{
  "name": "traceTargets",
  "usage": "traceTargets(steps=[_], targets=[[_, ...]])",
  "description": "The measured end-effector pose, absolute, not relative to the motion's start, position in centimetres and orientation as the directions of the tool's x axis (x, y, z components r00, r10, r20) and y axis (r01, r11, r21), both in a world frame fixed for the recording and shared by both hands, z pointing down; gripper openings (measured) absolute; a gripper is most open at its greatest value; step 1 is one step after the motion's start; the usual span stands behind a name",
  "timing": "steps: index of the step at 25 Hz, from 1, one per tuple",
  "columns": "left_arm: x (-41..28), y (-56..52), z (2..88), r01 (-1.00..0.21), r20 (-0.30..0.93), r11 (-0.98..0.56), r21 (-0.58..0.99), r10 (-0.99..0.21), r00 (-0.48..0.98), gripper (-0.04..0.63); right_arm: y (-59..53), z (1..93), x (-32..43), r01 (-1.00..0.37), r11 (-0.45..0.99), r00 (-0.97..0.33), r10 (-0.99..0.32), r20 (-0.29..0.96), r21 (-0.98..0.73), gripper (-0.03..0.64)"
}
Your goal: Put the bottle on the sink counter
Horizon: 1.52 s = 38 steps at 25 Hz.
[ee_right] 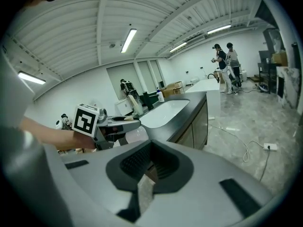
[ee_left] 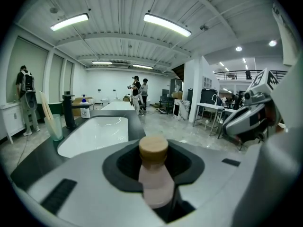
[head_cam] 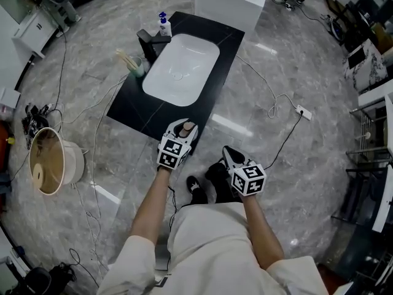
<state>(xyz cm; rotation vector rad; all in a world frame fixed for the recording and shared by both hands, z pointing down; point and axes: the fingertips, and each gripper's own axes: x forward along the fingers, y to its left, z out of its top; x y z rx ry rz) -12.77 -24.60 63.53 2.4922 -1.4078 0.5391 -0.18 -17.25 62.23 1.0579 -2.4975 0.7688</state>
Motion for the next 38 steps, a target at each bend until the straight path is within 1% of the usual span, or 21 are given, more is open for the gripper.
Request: traceTargets(steps=[6, 11, 17, 30, 38], targets=[[-12.9, -23.9, 65.3, -0.857, 0.447, -0.514, 0.017, -0.763, 0.467, 0.12, -17.2, 61.7, -0.8, -0.723, 0.614, -0.679, -0.55, 0.486, -0.315, 0.005], [-13.1, -23.7, 66.2, -0.854, 0.463, -0.52, 0.013, -0.754, 0.467, 0.12, -17.0, 62.0, -1.3, -0.711, 0.611, -0.695, -0.535, 0.48, -0.348, 0.005], [-13.3, -23.5, 67.6, -0.849, 0.486, -0.529, 0.022, -0.736, 0.471, 0.12, -16.4, 62.7, -2.4, -0.695, 0.629, -0.706, -0.506, 0.495, -0.347, 0.005], [-12.6, -22.7, 68.1, -0.828, 0.478, -0.56, -0.008, -0.73, 0.489, 0.123, -16.6, 63.2, -1.9, -0.702, 0.622, -0.699, -0.508, 0.503, -0.347, 0.005], [-12.8, -22.7, 68.1, -0.846, 0.454, -0.532, -0.017, -0.758, 0.468, 0.126, -16.7, 62.6, -2.2, -0.694, 0.642, -0.705, -0.512, 0.491, -0.325, 0.005]])
